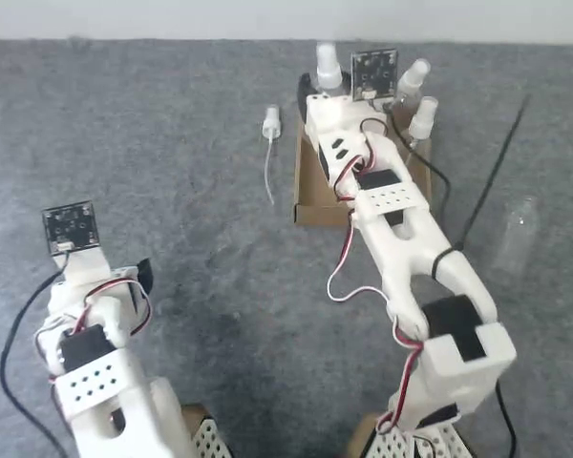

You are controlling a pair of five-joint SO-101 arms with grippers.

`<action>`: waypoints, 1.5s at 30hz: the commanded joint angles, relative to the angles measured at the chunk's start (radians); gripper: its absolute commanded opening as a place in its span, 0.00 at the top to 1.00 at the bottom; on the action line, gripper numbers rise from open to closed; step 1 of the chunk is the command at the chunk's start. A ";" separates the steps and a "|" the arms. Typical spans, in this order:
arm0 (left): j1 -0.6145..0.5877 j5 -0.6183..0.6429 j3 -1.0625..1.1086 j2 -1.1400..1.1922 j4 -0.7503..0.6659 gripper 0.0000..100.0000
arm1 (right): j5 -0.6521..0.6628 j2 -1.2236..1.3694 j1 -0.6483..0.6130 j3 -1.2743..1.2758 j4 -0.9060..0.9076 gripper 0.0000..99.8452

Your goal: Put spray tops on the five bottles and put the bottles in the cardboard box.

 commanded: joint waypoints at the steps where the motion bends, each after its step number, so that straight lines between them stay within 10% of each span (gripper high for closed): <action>1: 0.017 -0.011 0.002 -0.021 -0.028 0.72 | 0.078 0.024 0.012 -0.014 -0.030 0.99; 45: 0.017 -0.011 0.002 -0.021 -0.021 0.72 | 0.081 0.196 0.012 -0.038 -0.044 0.86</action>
